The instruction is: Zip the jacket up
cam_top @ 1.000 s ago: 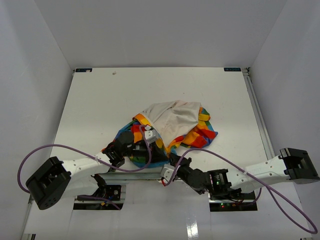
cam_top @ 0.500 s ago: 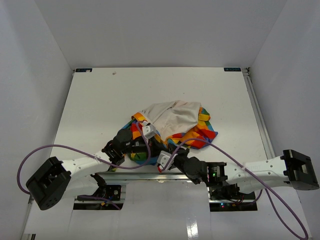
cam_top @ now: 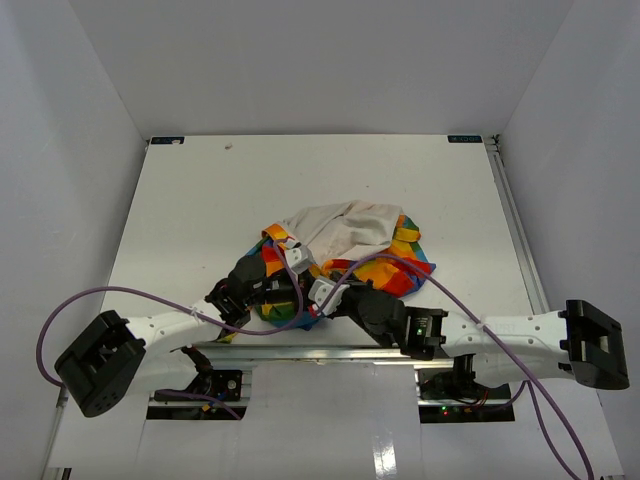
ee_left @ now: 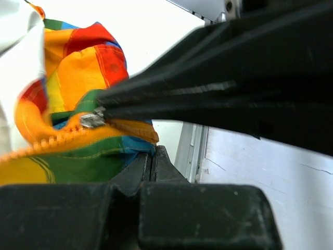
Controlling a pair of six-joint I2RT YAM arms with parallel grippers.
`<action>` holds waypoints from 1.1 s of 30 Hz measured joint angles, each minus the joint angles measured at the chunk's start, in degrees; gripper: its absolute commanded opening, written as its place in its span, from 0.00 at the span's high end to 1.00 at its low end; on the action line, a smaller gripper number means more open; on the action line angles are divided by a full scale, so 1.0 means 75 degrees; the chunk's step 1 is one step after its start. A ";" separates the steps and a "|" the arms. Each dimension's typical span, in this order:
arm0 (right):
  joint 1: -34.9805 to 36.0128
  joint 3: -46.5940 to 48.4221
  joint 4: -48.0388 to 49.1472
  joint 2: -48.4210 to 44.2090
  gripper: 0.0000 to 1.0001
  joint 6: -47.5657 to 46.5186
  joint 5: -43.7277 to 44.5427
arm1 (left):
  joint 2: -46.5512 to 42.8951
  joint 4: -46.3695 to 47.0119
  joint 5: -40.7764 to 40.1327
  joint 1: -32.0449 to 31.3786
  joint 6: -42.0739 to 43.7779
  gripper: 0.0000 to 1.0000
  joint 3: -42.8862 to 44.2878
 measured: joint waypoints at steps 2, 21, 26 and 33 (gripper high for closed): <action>-0.0201 0.0088 0.0010 -0.0010 0.92 0.0113 -0.0168 | 0.0000 -0.0007 0.0050 0.0000 -0.0018 1.00 0.0000; -0.3236 0.1211 0.0078 0.1007 0.92 0.1689 -0.3000 | -0.1060 -0.0050 -0.0061 -0.0060 -0.0798 1.00 -0.0609; -0.4277 0.1686 0.0337 0.1776 0.92 0.2315 -0.3624 | -0.1411 -0.0508 -0.0226 -0.0120 -0.1109 1.00 -0.0693; -0.5232 0.2251 0.0558 0.2785 0.92 0.2913 -0.4494 | -0.1569 -0.1086 -0.0739 -0.0175 -0.1309 1.00 -0.0715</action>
